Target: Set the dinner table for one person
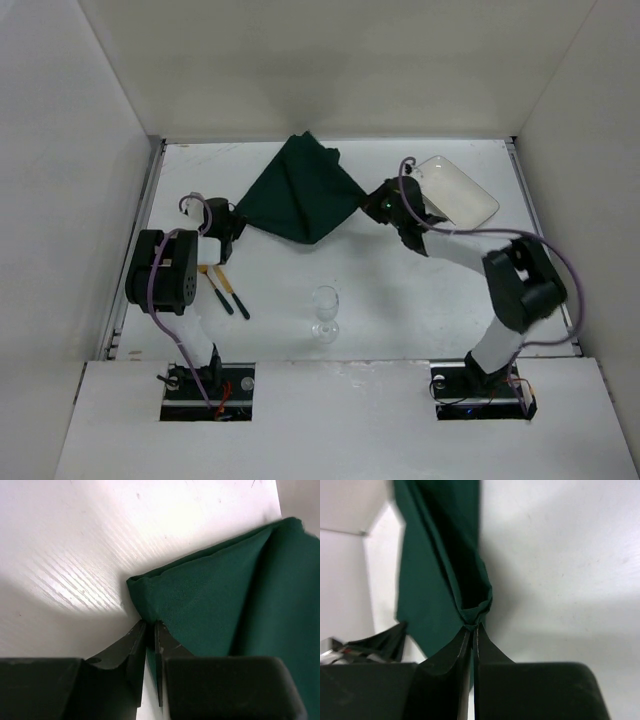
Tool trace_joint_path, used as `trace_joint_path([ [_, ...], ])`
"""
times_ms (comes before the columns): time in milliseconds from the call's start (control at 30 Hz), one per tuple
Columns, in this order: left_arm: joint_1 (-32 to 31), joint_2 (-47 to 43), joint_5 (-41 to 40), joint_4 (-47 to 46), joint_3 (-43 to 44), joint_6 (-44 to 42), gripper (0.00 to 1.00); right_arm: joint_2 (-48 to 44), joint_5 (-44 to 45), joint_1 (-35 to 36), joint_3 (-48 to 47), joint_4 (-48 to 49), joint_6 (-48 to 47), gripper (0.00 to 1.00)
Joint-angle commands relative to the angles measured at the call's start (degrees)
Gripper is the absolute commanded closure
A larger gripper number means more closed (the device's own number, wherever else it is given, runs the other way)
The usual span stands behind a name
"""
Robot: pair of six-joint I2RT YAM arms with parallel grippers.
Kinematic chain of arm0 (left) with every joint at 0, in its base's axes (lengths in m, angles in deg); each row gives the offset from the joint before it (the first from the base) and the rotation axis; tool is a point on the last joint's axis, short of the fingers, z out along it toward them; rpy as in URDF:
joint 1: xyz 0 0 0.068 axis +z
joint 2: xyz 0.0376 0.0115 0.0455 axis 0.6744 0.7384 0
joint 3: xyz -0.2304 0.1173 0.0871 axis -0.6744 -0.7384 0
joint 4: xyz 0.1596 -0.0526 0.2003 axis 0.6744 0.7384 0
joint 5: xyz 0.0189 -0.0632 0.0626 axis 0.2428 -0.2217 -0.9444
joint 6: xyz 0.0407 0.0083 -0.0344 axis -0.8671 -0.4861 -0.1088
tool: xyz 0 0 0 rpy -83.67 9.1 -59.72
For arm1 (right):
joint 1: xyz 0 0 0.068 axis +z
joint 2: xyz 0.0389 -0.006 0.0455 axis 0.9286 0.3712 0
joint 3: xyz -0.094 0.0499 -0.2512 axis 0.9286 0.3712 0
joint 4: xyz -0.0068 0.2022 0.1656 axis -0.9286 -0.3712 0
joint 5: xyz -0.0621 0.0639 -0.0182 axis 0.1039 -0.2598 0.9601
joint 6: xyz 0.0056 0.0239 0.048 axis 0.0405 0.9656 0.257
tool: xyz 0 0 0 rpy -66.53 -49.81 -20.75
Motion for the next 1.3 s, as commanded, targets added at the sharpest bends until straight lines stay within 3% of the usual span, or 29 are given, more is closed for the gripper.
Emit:
trace_joint_path([
  [0,-0.1,-0.1,-1.8,1.0,-1.0,0.1,0.93,-16.0,11.4,-1.1,8.4,2.7,-7.1,0.94],
  [133,-1.5,0.0,-2.8,0.5,-1.7,0.4,0.94,-23.6,16.4,1.8,23.6,0.3,-2.1,0.94],
  [233,-2.6,-0.4,-3.1,0.4,-2.7,1.1,0.94,-24.4,17.4,4.4,28.3,-2.2,1.7,0.93],
  [433,-4.2,-4.9,-4.0,0.7,-6.7,1.3,0.94,-22.3,15.5,4.2,27.9,-2.4,1.1,0.90],
  [833,-8.3,-24.0,-6.8,7.3,-22.4,-1.0,0.94,-23.1,9.6,-3.1,31.6,-1.2,-0.8,0.91],
  [1067,-12.9,-36.7,-9.4,17.2,-25.5,-3.3,0.94,-30.6,6.5,-4.8,37.3,-1.2,0.6,0.91],
  [1267,-17.5,-45.3,-13.0,25.3,-26.6,-3.7,0.94,-39.3,6.5,-5.5,39.7,-7.3,0.3,0.91],
])
